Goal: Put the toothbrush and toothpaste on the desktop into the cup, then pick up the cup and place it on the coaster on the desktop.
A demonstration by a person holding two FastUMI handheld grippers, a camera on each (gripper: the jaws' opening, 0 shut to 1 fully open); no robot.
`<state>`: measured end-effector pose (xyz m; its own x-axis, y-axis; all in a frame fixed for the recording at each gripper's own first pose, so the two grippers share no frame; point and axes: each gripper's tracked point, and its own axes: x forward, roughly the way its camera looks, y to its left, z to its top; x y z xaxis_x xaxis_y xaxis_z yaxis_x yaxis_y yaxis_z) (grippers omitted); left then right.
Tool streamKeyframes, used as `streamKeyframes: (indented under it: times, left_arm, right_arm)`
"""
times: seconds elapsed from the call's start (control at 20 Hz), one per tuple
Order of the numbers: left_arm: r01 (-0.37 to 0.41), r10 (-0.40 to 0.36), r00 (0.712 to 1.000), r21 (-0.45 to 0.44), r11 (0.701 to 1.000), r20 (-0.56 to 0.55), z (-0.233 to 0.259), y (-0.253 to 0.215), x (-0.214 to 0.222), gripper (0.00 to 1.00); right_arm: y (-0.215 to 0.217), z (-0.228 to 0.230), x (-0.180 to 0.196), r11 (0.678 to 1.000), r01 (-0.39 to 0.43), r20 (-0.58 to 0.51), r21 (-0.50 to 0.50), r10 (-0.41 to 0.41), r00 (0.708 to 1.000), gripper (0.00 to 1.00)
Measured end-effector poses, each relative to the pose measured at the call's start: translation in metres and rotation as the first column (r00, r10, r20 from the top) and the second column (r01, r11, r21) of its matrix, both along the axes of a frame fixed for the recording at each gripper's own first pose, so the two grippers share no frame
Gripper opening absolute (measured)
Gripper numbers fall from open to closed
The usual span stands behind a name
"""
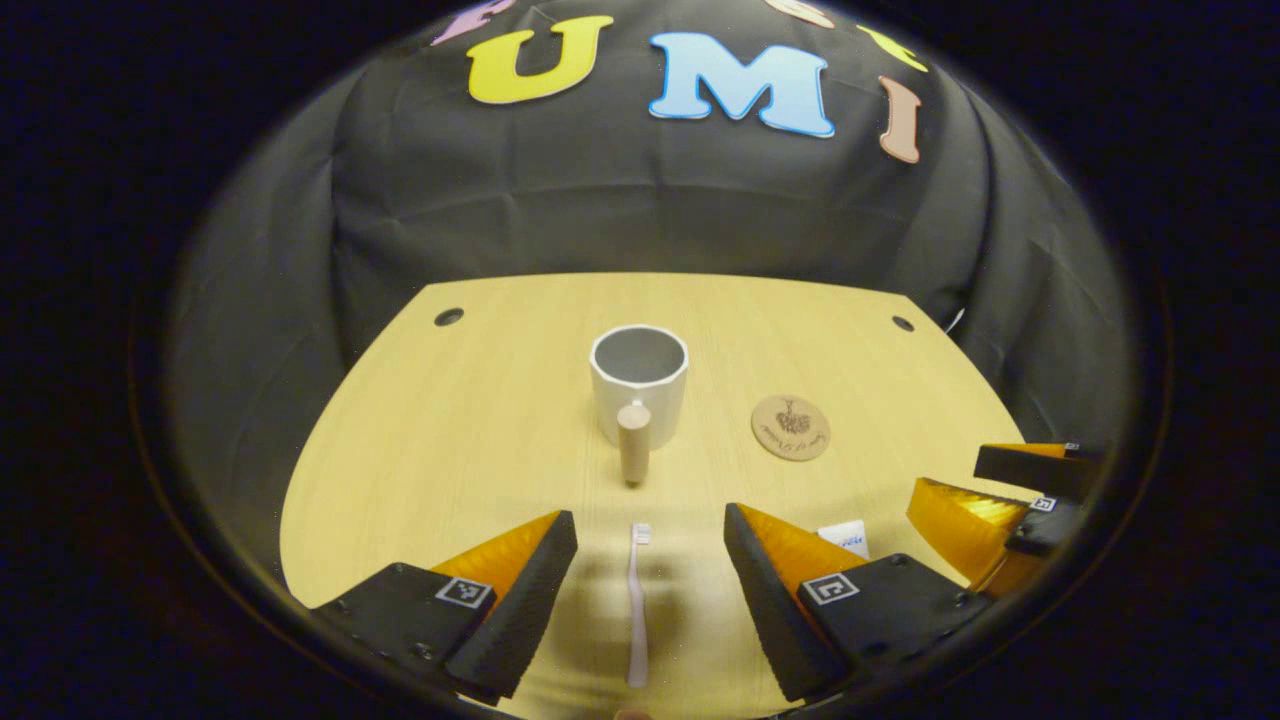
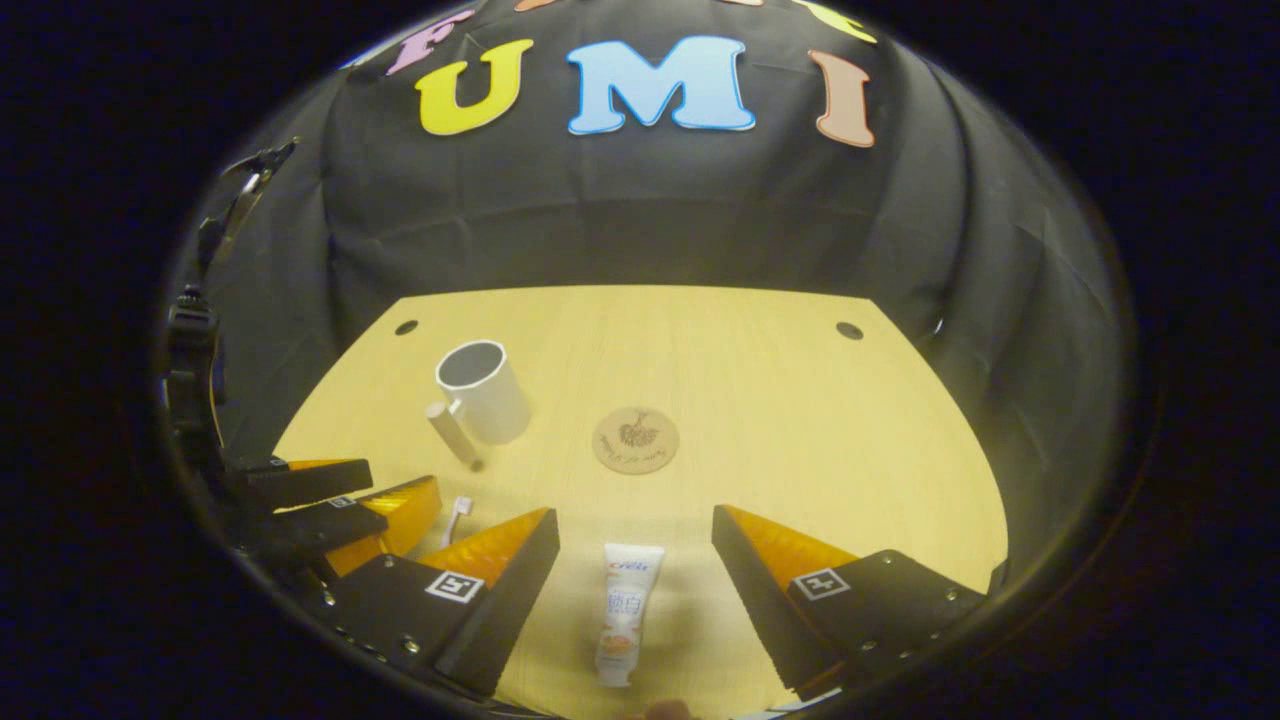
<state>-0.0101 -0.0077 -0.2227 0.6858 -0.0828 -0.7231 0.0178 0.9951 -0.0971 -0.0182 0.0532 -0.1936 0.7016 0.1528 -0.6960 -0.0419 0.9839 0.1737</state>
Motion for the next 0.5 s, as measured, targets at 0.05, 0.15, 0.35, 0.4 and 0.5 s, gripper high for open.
streamKeyframes:
  times: [0.05,0.15,0.35,0.4,0.5]
  left_arm:
    - [0.001,-0.001,1.000,0.001,1.000,-0.028,-0.006,0.000,-0.001,0.96]
    - [0.010,-0.009,0.996,0.007,1.000,-0.086,-0.017,0.002,-0.003,0.96]
    - [0.050,-0.044,0.974,0.022,0.998,-0.222,-0.048,0.003,-0.013,0.96]
    - [0.060,-0.052,0.966,0.023,0.998,-0.253,-0.054,0.003,-0.016,0.96]
    - [0.073,-0.062,0.951,0.025,0.997,-0.302,-0.066,0.003,-0.023,0.96]
  right_arm:
    - [0.002,-0.008,0.000,1.000,-0.004,-0.026,-0.002,0.004,1.000,0.96]
    - [0.007,-0.026,0.001,1.000,-0.014,-0.084,-0.003,0.013,0.996,0.98]
    - [0.015,-0.049,-0.003,1.000,-0.028,-0.190,0.012,0.030,0.981,0.97]
    - [0.015,-0.051,-0.004,0.999,-0.028,-0.211,0.019,0.031,0.977,0.96]
    - [0.018,-0.060,-0.009,0.999,-0.028,-0.259,0.026,0.034,0.965,0.97]
